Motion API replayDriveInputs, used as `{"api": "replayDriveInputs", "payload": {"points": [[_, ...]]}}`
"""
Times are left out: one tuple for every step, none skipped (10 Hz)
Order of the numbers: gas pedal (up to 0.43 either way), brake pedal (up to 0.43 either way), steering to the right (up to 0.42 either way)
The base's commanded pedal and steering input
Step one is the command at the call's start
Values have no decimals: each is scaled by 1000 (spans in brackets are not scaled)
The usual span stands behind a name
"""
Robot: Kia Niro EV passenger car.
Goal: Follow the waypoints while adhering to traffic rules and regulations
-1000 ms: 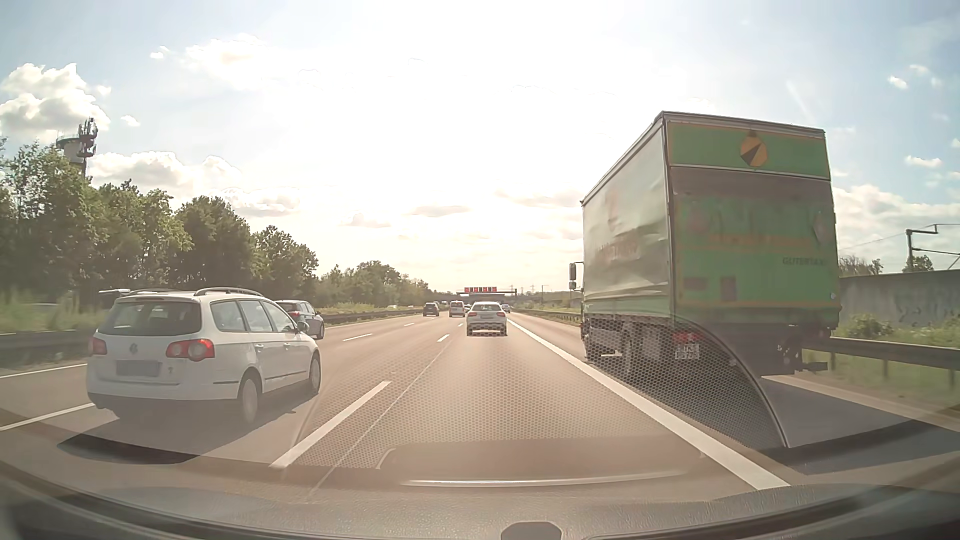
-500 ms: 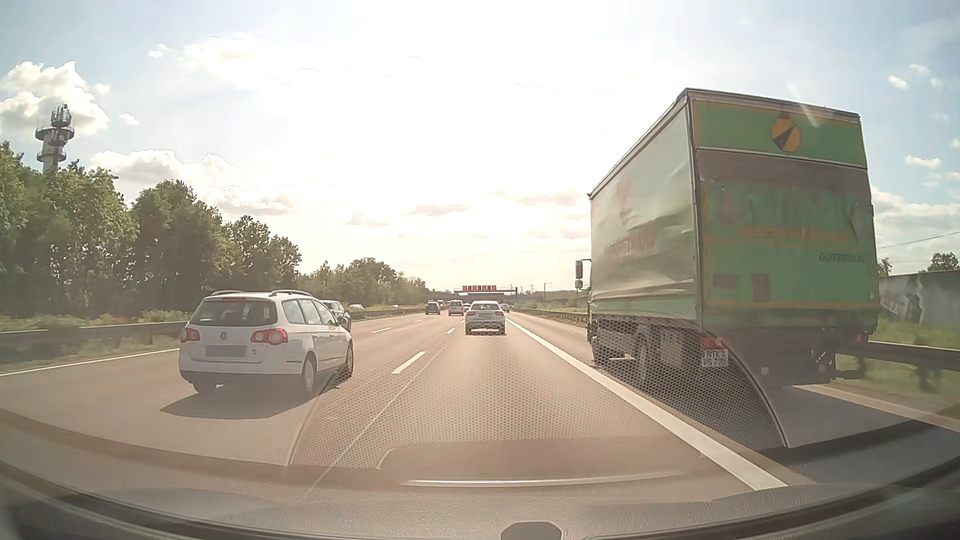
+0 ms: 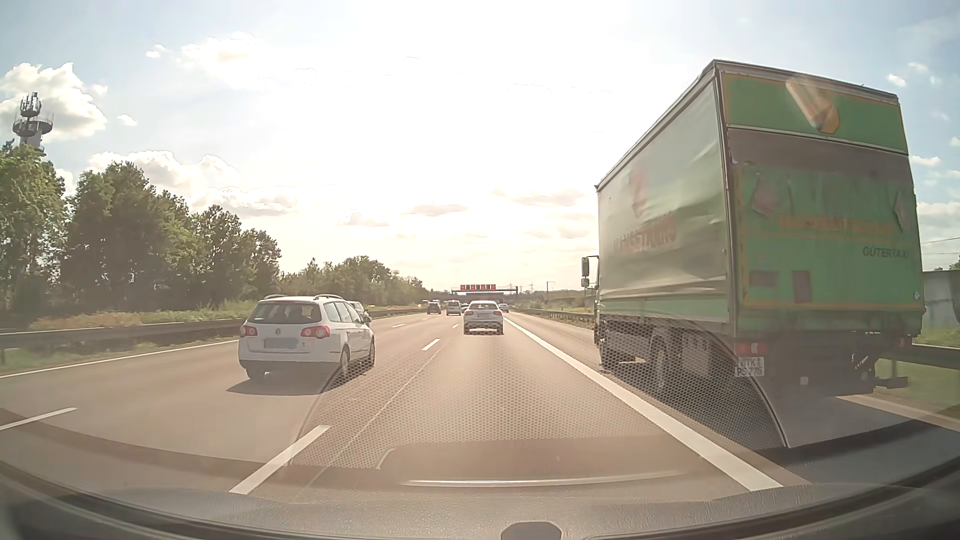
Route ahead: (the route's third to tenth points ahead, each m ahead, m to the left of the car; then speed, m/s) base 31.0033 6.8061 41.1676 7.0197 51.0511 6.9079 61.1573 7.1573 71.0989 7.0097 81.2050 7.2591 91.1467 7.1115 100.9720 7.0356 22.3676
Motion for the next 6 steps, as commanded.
{"api": "replayDriveInputs", "payload": {"points": [[118,0,-1],[130,0,-1],[130,0,-2],[130,0,-1],[130,0,-1],[130,0,-2]]}}
